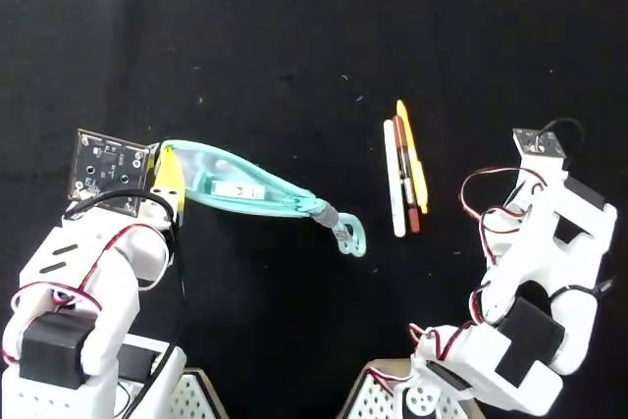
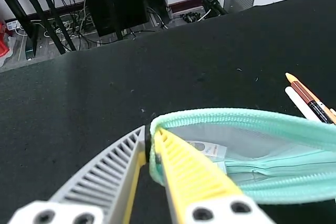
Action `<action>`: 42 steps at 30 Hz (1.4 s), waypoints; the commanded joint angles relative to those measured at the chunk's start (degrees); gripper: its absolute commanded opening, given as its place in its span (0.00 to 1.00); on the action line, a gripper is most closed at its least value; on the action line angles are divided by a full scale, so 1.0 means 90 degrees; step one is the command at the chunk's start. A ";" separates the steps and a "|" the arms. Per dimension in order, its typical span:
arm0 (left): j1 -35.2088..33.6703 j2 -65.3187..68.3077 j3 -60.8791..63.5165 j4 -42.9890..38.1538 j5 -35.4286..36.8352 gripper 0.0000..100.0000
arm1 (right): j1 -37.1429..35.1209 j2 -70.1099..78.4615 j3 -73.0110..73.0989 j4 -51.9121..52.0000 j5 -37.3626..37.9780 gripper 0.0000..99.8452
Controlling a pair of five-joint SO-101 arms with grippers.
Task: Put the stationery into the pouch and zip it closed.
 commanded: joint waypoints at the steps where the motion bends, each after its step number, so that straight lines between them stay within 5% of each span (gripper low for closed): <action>1: 0.0054 0.0156 0.0796 0.0381 -0.0010 0.03 | 0.0059 -0.0259 0.0034 0.0020 0.0127 0.16; 17: 0.0054 0.0147 0.0777 0.0410 0.0000 0.03 | 0.0039 -0.0210 0.0571 -0.0801 0.0274 0.16; 30: 0.0054 0.0147 0.0786 0.0391 -0.0010 0.03 | 0.0225 0.1646 -0.0220 -0.0899 0.0469 0.11; 33: 0.0054 0.0147 0.0796 0.0391 -0.0010 0.03 | 0.0225 0.1470 -0.0220 -0.0879 0.0498 0.01; 42: 0.0093 0.0147 0.0816 0.0391 -0.0010 0.03 | 0.0147 -0.0718 -0.0239 0.0225 0.0527 0.01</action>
